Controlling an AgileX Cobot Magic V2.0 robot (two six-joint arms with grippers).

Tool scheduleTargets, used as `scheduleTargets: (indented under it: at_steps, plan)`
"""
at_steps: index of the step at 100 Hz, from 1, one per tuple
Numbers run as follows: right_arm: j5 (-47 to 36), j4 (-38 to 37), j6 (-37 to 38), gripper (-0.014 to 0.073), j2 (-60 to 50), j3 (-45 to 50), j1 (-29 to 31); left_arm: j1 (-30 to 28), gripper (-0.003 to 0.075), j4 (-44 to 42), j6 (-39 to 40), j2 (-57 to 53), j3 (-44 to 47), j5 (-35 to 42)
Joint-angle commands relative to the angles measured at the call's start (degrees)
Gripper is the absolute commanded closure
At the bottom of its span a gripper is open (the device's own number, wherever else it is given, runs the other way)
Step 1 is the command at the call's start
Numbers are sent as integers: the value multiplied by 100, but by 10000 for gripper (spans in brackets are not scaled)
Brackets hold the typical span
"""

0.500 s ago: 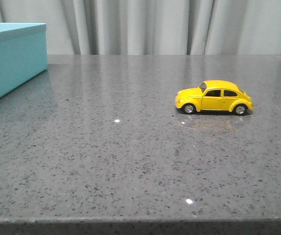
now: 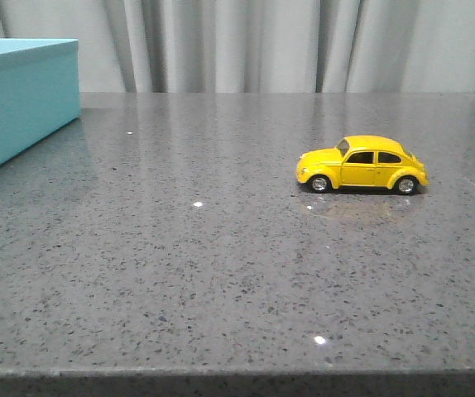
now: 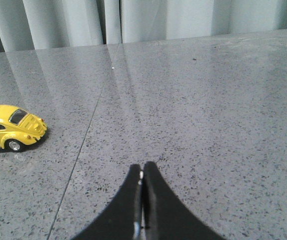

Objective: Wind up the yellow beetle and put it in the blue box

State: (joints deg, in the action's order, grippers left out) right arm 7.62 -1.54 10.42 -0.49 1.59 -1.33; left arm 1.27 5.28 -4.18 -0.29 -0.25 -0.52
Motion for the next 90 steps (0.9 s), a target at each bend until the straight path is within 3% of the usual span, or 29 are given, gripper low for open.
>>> scheduleTargets:
  at_steps: [1, 47, 72, 90]
  plan:
    - [-414, -98, -66, 662, -124, -114, 26, 36, 741, 6, 60, -179, 248, 437]
    - [-1727, -102, -66, 662, -124, -121, 26, 36, 741, 6, 60, -179, 248, 880]
    - [-793, -96, -60, 659, -112, -539, 16, 36, 741, 20, 60, -157, -16, 787]
    - [234, -101, -60, 659, 196, -1182, 16, 36, 741, 51, 60, 180, -707, -73]
